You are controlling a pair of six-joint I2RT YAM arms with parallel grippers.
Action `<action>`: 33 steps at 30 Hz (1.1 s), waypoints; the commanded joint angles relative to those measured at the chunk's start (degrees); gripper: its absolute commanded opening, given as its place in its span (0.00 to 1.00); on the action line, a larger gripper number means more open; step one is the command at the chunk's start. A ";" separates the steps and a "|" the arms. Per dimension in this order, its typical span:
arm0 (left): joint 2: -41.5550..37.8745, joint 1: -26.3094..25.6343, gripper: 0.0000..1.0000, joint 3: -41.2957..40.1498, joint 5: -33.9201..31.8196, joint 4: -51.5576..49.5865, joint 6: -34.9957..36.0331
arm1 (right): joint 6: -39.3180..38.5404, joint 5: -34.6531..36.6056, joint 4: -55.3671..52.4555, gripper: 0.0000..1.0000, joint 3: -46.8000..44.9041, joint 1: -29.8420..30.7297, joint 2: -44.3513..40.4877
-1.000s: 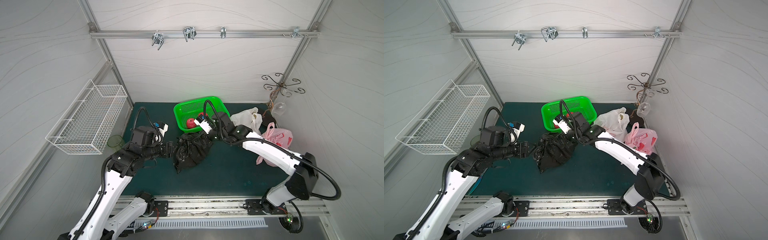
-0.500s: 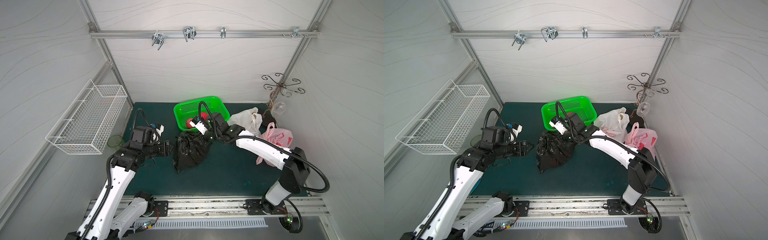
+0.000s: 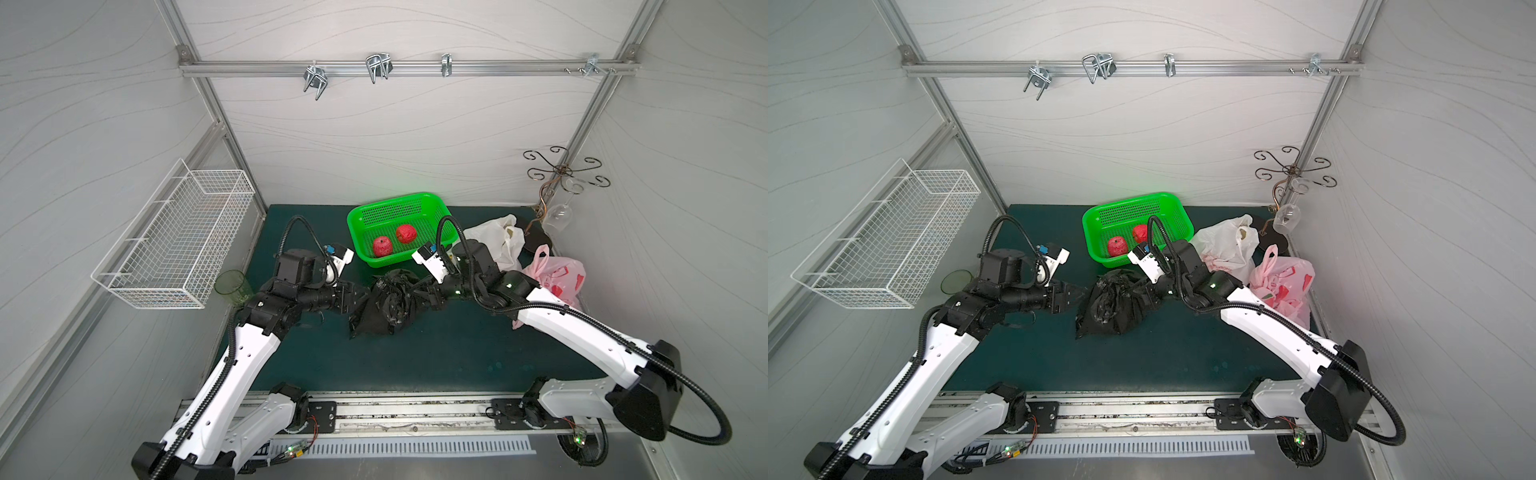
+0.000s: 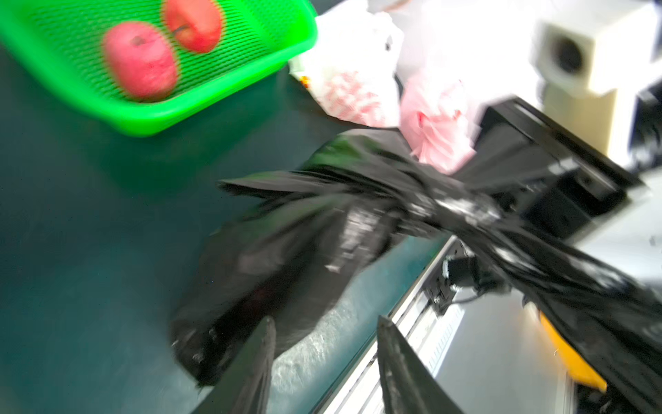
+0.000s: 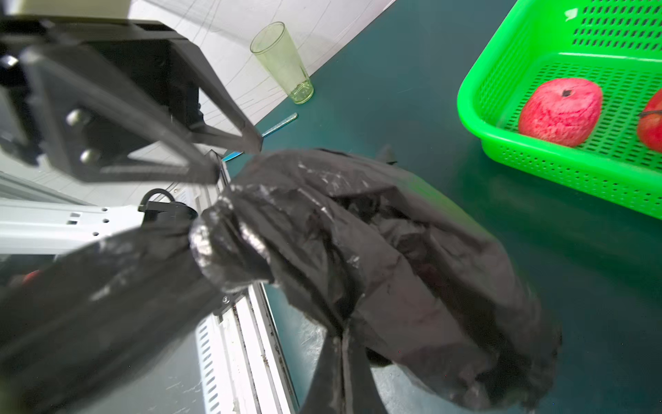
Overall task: Untie the knot of a plastic bag & take out the apple
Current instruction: Untie the plastic bag at the center of the board.
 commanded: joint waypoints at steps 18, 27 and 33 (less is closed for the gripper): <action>10.24 -7.53 0.43 8.34 2.19 3.21 20.57 | 0.53 -7.82 -5.17 0.00 -1.71 -1.06 -3.06; 11.82 -7.53 0.43 7.63 12.25 0.91 22.40 | 1.01 -8.31 -5.45 0.00 -0.89 -2.07 -2.32; 13.01 -7.52 0.18 7.62 9.82 0.80 21.79 | 0.94 -6.44 -6.10 0.00 -1.31 -2.18 -3.53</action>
